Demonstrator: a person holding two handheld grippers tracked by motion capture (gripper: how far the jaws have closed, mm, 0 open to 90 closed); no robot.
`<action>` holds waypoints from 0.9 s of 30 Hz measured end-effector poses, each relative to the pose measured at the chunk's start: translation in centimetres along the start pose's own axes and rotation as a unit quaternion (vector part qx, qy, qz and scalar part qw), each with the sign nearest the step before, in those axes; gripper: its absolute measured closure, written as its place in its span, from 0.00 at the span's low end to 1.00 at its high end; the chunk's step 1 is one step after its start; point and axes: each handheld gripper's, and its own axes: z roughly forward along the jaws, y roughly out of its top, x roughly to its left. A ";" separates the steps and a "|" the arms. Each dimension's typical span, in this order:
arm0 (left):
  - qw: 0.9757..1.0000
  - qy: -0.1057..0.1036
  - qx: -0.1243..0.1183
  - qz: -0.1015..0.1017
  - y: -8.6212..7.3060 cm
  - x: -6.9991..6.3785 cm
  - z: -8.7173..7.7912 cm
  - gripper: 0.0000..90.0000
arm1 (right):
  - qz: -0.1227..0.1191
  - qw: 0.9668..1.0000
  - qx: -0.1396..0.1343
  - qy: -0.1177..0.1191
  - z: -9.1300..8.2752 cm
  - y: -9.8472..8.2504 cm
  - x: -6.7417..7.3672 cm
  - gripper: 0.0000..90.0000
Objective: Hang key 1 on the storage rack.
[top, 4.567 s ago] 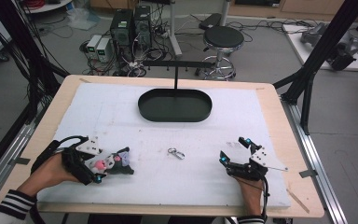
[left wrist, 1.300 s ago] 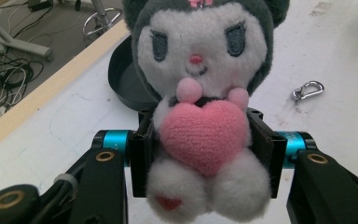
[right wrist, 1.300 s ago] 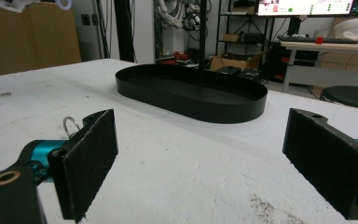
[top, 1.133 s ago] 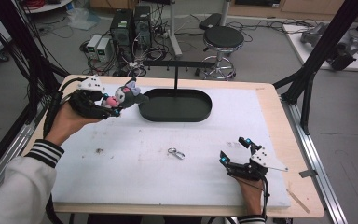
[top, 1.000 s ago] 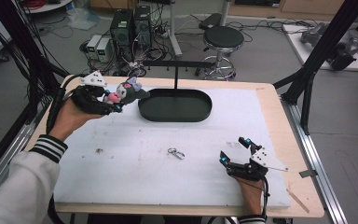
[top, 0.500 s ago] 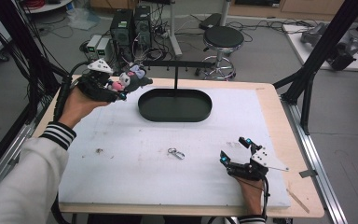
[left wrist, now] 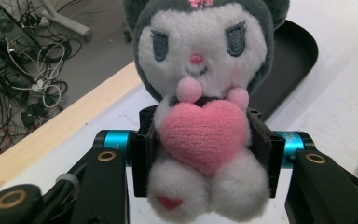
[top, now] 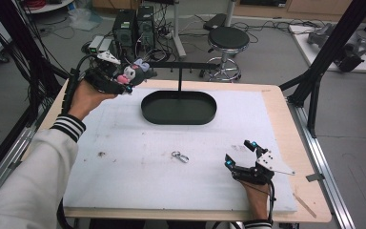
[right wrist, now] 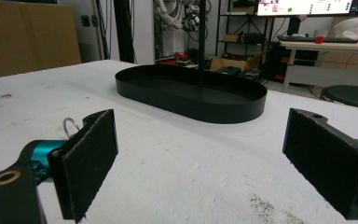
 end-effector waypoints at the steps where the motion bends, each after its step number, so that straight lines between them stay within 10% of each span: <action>1: 1.000 0.000 0.000 0.000 0.0 0.0 0.0 0.59 | 0.000 1.000 0.000 0.000 0.0 0.0 0.0 0.11; 27: 1.000 0.005 0.021 -0.005 3.1 0.4 2.8 0.59 | -0.001 1.000 0.000 0.001 0.0 0.0 -0.1 0.11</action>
